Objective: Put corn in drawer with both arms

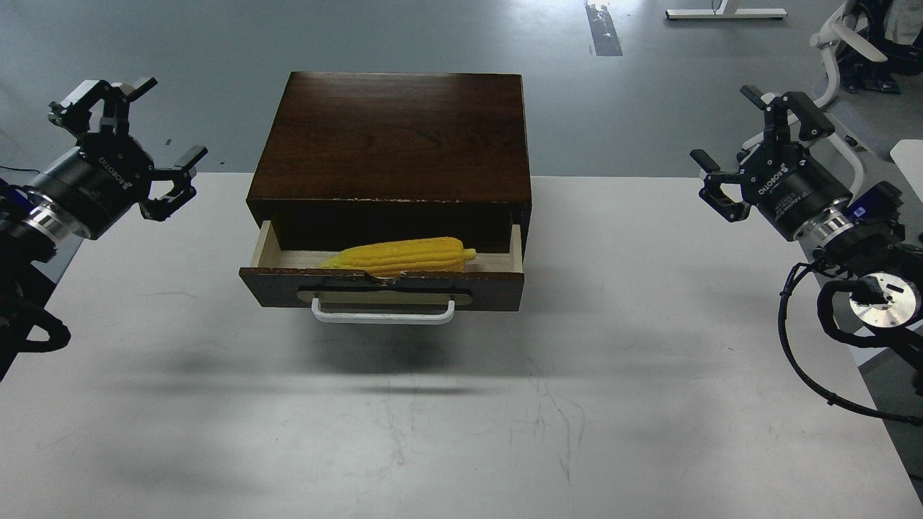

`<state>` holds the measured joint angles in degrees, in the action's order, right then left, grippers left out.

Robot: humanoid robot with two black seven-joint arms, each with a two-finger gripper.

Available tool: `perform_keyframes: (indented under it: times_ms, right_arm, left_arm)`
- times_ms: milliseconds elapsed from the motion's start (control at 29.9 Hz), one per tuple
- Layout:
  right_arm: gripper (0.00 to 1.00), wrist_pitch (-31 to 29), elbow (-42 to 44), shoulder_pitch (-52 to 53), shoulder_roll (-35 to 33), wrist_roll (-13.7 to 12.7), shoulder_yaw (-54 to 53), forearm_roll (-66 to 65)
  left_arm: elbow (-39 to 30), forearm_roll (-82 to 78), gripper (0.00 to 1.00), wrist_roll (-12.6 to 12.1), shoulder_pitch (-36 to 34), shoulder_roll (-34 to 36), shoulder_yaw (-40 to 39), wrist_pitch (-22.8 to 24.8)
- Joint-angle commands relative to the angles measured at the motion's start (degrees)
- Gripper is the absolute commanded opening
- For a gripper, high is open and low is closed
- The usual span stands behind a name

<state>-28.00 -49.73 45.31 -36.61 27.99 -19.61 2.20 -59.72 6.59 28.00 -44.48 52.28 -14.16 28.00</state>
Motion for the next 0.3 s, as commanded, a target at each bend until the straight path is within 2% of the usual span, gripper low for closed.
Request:
perform_keyframes:
  times_ms: [0,267]
  right_arm:
    - [1.00,0.0,0.0,0.0,0.7,0.0,0.0,0.0]
    - [1.00,0.0,0.1,0.0,1.8,0.0,-1.1,0.0]
  left_arm:
    - [0.5,0.0,0.99,0.0,0.0,-0.2,-0.1,0.0]
    - [0.5,-0.1,0.99,0.0,-0.1,-0.1,-0.1,0.0]
